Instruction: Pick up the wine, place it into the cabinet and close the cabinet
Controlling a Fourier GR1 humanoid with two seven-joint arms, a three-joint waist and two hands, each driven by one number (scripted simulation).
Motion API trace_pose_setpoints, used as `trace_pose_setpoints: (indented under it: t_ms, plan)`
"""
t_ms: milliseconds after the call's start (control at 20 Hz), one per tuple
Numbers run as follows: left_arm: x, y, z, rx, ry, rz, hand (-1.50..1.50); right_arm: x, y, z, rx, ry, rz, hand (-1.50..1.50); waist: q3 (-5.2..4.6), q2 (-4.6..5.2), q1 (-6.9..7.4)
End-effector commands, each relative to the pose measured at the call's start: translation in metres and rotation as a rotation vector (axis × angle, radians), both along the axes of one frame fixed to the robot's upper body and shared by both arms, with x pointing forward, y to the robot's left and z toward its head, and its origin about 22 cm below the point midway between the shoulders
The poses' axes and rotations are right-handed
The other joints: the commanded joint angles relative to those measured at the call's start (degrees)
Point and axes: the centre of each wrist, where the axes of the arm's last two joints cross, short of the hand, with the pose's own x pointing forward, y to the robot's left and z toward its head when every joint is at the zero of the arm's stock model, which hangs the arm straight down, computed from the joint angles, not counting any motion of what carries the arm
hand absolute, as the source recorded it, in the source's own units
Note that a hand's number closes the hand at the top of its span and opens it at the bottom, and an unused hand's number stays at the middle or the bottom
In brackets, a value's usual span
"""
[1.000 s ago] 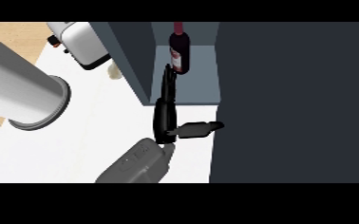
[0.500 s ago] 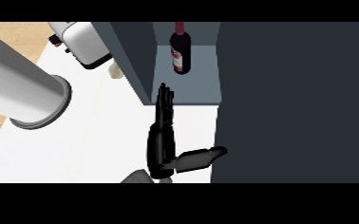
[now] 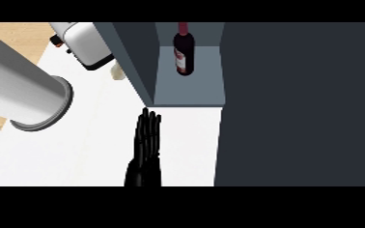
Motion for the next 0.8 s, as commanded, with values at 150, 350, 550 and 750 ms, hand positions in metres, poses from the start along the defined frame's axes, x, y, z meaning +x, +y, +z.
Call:
trace_pose_setpoints:
  t_ms: [150, 350, 550, 750]
  plan:
    - [-0.042, 0.036, 0.019, 0.003, -0.012, -0.077, -1.50, -0.017, -0.002, 0.004, 0.016, 0.035, 0.153, 1.50, 0.01, -0.02, 0.12]
    - [-0.038, 0.043, 0.013, 0.016, -0.024, -0.112, -1.50, -0.025, -0.002, 0.010, -0.044, 0.015, 0.195, 1.50, -0.02, 0.07, -0.21]
    - [-0.048, 0.067, 0.030, 0.025, -0.017, -0.114, -1.50, -0.014, 0.007, -0.007, -0.071, 0.007, 0.200, 1.50, 0.00, 0.11, 0.03]
    - [-0.051, 0.086, 0.017, 0.044, -0.019, -0.117, -1.50, -0.033, 0.006, -0.005, -0.006, 0.105, 0.298, 1.50, -0.04, 0.01, -0.15]
